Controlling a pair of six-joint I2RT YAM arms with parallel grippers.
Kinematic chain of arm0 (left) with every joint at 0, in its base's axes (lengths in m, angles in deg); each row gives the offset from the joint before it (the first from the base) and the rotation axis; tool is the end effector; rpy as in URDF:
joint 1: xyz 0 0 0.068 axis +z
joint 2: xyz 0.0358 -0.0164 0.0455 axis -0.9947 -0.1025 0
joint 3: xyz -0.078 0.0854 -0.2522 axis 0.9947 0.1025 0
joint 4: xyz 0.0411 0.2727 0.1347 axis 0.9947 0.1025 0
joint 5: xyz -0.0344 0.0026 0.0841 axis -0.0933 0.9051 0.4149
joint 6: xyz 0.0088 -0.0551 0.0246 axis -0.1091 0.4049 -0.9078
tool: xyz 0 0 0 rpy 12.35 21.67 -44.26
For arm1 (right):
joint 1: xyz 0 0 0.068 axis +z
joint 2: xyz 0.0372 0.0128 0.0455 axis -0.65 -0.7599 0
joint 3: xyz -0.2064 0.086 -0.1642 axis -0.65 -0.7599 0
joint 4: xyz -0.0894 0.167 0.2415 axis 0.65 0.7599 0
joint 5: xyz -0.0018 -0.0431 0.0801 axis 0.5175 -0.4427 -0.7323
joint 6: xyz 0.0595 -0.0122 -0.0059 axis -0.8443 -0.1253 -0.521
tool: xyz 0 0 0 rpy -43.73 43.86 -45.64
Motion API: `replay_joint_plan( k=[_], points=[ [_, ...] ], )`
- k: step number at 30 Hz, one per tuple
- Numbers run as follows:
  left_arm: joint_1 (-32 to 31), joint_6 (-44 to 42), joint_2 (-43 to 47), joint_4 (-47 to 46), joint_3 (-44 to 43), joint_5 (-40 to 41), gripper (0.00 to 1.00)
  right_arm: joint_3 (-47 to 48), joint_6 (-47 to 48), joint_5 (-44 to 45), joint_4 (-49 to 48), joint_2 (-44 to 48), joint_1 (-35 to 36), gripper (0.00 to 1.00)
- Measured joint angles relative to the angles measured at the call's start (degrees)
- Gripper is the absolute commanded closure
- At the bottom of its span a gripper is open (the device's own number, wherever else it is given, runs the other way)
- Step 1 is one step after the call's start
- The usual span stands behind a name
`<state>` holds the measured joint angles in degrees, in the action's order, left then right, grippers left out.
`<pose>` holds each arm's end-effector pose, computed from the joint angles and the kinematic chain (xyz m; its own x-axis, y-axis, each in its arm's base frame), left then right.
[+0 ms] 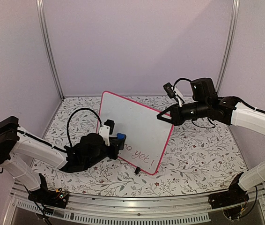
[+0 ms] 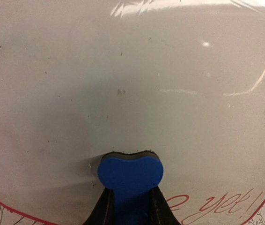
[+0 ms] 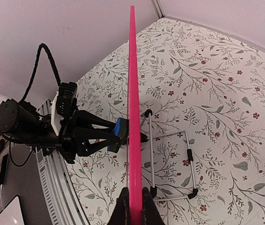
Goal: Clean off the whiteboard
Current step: Erase the center of the whiteboard.
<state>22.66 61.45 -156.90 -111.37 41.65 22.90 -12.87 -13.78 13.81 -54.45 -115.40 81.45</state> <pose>0.1726 -0.2743 0.1269 -0.4056 -0.0383 -0.9133 0.4567 0.8570 -0.2388 0.2592 0.2513 0.3061 -0.5197 -0.2652 -0.8122 -0.8031 0.4760 0.3584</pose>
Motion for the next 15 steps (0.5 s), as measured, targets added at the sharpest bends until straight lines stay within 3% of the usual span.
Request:
replay_joint_plan(
  k=[15],
  points=[
    [-2.4, 4.0, -3.0, -4.6, 3.1, 0.8, 0.96, 0.0, -0.1, 0.1, 0.1, 0.0, 0.0, 1.0]
  ],
)
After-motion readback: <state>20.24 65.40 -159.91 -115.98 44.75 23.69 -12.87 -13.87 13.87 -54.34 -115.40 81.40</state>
